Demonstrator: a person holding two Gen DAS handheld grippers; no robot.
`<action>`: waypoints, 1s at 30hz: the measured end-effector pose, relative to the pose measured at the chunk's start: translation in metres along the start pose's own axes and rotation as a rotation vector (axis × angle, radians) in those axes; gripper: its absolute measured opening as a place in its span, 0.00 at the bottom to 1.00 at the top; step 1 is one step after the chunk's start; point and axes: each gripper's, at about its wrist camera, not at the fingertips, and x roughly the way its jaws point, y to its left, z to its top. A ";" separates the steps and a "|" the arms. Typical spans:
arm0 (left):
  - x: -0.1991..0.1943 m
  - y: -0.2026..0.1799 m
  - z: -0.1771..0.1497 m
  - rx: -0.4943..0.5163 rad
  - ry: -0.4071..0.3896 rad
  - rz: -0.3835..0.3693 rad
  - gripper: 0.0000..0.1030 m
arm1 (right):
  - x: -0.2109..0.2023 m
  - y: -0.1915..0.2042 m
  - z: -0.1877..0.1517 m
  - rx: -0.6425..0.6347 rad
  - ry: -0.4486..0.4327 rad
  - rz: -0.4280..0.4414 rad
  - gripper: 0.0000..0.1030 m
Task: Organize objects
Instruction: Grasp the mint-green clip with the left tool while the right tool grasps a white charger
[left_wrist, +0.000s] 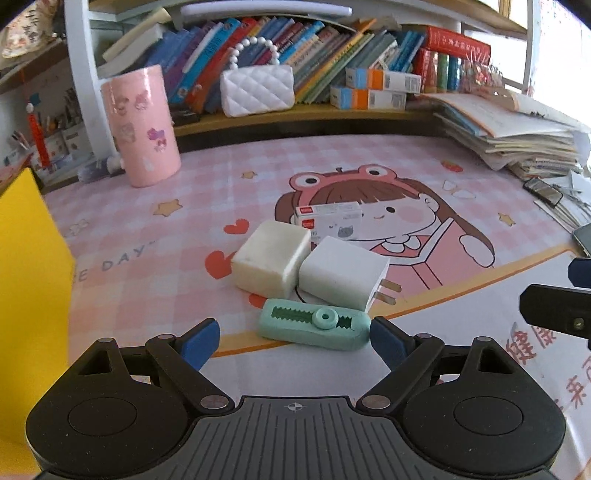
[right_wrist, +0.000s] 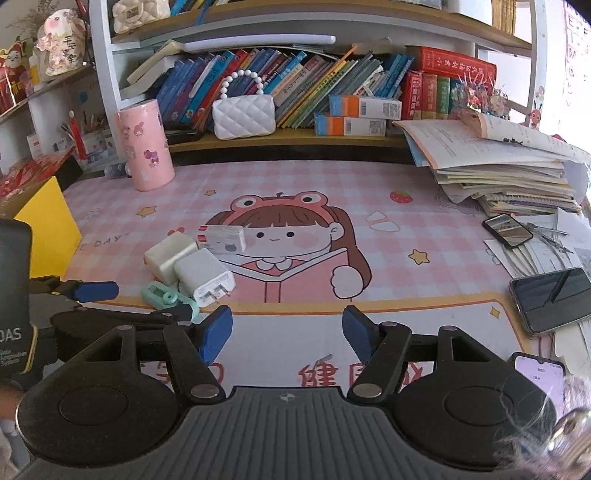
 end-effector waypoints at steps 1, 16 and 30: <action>0.001 0.000 0.001 0.003 0.000 -0.004 0.87 | 0.001 -0.001 0.000 0.001 0.003 0.000 0.62; -0.020 0.015 -0.008 -0.113 0.004 -0.019 0.67 | 0.022 0.008 0.012 -0.044 0.002 0.079 0.63; -0.088 0.052 -0.053 -0.303 0.030 0.052 0.67 | 0.114 0.057 0.034 -0.294 0.063 0.267 0.61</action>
